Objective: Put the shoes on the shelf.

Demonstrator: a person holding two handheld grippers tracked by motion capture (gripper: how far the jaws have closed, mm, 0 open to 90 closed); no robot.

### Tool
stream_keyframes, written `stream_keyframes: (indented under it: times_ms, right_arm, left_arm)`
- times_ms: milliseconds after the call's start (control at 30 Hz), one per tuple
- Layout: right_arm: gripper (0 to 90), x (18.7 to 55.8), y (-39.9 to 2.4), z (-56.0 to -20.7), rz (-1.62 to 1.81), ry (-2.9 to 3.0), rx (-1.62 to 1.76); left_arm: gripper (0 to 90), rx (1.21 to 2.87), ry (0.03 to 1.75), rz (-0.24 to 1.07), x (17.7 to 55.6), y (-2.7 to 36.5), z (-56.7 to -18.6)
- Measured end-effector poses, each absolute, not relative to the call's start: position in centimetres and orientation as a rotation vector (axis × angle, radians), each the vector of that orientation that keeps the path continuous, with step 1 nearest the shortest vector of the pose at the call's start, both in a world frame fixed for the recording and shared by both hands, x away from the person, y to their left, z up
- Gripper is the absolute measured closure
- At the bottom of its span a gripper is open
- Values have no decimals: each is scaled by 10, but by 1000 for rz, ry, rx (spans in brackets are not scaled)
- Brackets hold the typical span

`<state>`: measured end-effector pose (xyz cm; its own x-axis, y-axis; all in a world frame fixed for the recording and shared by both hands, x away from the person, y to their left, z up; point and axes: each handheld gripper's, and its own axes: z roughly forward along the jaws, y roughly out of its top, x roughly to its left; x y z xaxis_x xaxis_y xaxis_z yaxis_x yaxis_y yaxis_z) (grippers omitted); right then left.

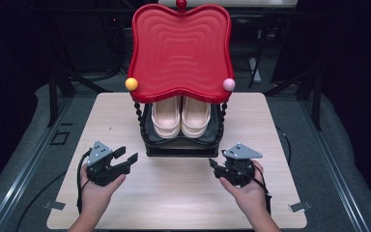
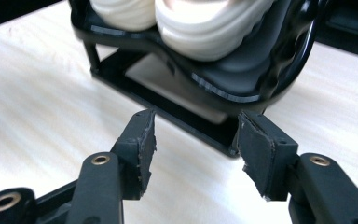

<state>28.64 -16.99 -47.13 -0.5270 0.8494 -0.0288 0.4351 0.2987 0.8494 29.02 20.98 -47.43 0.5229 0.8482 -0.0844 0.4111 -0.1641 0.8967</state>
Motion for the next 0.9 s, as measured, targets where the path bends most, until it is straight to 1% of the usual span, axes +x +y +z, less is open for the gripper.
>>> stream_keyframes:
  times_ms: [200,400,600,800,900]
  right_arm:
    - [462,269,-178,-484,1137,2099,1118]
    - [429,256,-188,-505,1159,2096,1151]
    - [399,249,-190,-519,1124,2137,1149]
    - [366,242,-188,-531,1116,2136,1132]
    - [356,242,-188,-538,1120,2158,1113]
  left_arm:
    - [467,1799,1049,528,277,215,-487]
    - [466,1828,1049,503,267,220,-499]
    - [465,1858,1041,471,257,219,-519]
    - [465,1869,1055,453,255,217,-536]
    - [462,1903,1038,443,254,216,-548]
